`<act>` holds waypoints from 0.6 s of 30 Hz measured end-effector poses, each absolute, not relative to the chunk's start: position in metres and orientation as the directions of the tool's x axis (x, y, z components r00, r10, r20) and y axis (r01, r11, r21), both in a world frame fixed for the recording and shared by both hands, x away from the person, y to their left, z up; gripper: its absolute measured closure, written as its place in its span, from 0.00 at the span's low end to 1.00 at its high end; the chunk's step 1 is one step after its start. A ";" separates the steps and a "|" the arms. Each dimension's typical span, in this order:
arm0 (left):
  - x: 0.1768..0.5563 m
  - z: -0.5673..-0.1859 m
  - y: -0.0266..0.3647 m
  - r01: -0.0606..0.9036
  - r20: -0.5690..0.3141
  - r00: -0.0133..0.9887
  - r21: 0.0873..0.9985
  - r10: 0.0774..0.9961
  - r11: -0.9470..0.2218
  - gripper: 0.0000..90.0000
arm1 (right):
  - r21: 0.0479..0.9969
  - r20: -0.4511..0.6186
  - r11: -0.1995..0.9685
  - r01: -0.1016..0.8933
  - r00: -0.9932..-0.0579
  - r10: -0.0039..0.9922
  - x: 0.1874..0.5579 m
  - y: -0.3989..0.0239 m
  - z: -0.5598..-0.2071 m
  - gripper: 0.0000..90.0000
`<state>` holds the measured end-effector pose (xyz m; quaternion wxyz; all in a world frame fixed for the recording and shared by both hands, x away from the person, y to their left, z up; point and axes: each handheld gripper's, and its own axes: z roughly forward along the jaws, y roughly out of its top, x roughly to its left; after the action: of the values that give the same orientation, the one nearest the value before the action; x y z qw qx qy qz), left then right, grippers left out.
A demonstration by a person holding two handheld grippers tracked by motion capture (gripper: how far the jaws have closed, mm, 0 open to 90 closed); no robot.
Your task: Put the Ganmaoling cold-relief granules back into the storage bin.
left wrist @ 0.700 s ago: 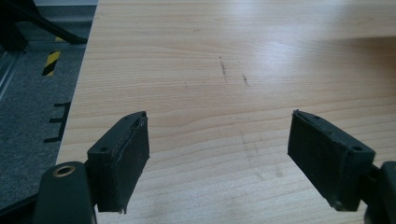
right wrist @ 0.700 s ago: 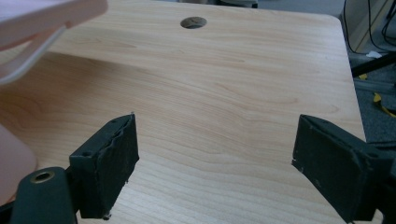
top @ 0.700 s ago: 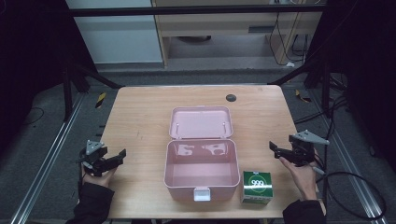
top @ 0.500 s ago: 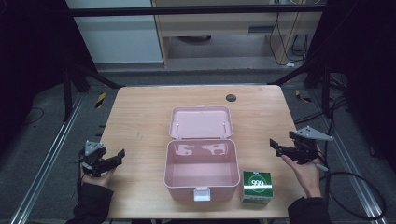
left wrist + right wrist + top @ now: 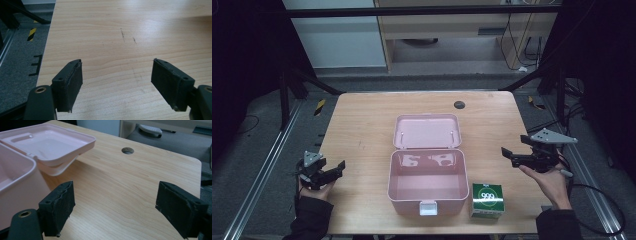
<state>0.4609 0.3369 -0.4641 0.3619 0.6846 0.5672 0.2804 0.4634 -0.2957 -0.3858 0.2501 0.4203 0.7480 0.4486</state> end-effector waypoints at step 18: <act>0.463 -0.468 0.333 0.593 0.001 0.213 0.795 0.977 -0.130 0.27 | 0.756 -0.108 0.518 0.400 -0.705 0.701 0.454 -0.269 -0.369 0.13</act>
<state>0.4631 0.3329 -0.4676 0.3450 0.6983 0.5620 0.2782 0.4537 -0.2688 -0.3687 0.2049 0.3251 0.8468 0.3677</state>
